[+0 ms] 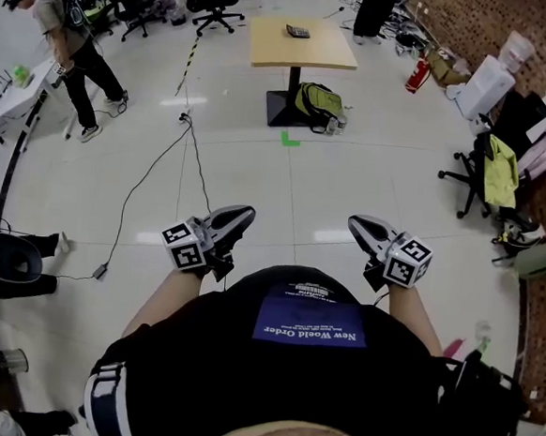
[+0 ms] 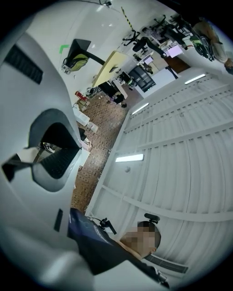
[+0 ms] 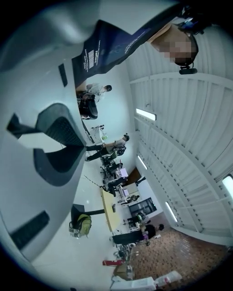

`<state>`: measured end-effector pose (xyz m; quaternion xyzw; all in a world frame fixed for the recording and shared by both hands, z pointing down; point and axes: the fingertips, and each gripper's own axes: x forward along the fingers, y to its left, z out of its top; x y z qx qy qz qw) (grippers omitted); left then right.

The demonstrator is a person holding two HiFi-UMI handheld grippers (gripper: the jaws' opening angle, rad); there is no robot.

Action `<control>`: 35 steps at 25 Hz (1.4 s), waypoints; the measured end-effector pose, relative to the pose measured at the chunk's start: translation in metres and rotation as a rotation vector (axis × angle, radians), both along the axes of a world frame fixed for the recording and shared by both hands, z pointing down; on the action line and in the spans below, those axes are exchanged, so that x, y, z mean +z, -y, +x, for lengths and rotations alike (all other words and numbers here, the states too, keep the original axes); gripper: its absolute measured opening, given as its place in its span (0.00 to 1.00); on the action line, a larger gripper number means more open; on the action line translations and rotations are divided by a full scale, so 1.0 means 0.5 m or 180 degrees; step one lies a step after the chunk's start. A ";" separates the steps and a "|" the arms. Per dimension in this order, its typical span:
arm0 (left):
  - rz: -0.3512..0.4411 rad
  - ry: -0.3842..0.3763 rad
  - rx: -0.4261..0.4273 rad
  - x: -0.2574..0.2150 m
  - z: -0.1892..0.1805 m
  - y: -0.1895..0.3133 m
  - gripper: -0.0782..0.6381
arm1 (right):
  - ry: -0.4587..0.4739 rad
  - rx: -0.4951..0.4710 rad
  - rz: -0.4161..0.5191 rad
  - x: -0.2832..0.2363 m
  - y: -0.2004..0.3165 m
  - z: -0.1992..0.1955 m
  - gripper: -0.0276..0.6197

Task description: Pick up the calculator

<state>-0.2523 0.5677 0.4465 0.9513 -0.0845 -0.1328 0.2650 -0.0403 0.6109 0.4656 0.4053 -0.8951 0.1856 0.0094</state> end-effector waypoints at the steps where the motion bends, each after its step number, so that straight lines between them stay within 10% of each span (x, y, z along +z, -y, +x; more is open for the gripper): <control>1: -0.0015 -0.0025 -0.0005 0.001 -0.002 0.016 0.12 | -0.0023 -0.0009 -0.0018 -0.001 0.015 -0.001 0.02; 21: 0.0088 0.0104 -0.0806 -0.041 0.236 0.396 0.12 | -0.0027 -0.0853 0.0243 -0.028 0.517 0.236 0.02; 35: -0.0047 0.0176 -0.0616 -0.014 0.368 0.648 0.12 | 0.0094 -0.0710 0.0062 0.009 0.769 0.353 0.02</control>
